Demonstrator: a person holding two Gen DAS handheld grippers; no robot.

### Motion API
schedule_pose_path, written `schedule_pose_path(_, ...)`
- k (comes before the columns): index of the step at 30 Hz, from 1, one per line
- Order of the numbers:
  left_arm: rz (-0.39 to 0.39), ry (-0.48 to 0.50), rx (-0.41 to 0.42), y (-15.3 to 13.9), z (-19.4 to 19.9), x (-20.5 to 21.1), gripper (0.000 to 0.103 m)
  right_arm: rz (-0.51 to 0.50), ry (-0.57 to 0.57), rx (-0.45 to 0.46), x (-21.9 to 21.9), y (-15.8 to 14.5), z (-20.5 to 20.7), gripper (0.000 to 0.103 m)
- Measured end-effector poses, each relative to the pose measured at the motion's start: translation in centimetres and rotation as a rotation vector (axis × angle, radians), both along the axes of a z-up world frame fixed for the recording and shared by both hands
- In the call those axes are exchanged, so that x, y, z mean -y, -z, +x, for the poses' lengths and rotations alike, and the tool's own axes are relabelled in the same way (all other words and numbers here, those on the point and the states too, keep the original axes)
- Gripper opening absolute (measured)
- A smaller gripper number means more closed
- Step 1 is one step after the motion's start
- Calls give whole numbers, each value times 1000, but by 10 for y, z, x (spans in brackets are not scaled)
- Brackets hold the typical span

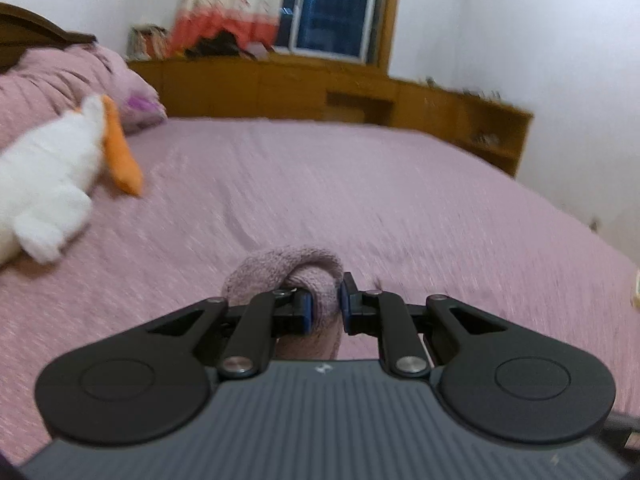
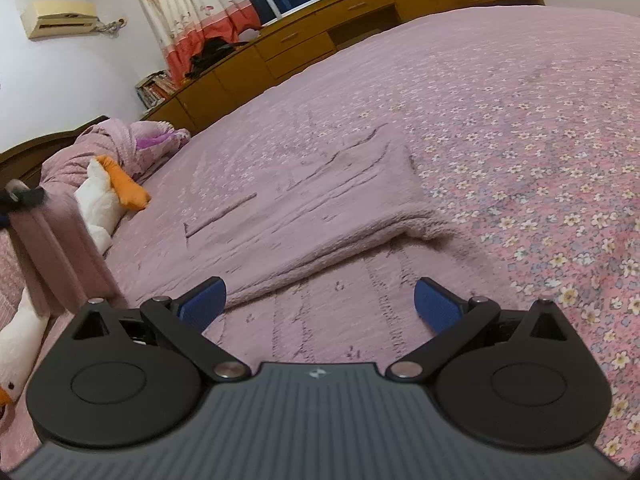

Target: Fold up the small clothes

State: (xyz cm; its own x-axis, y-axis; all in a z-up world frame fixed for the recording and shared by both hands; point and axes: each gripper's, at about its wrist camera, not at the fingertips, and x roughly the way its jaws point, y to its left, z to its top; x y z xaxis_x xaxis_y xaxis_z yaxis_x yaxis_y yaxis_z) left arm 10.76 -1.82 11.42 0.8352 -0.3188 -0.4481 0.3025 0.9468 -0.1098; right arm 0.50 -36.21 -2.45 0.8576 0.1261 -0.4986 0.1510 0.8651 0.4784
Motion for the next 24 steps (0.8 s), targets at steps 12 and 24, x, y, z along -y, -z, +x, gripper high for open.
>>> schedule_pose_path(12, 113, 118, -201, 86, 26, 52, 18, 7, 29, 1, 7, 0, -2, 103)
schedule_pose_path(24, 187, 120, -266, 89, 5, 64, 49, -16, 37, -6, 4, 1, -1, 103)
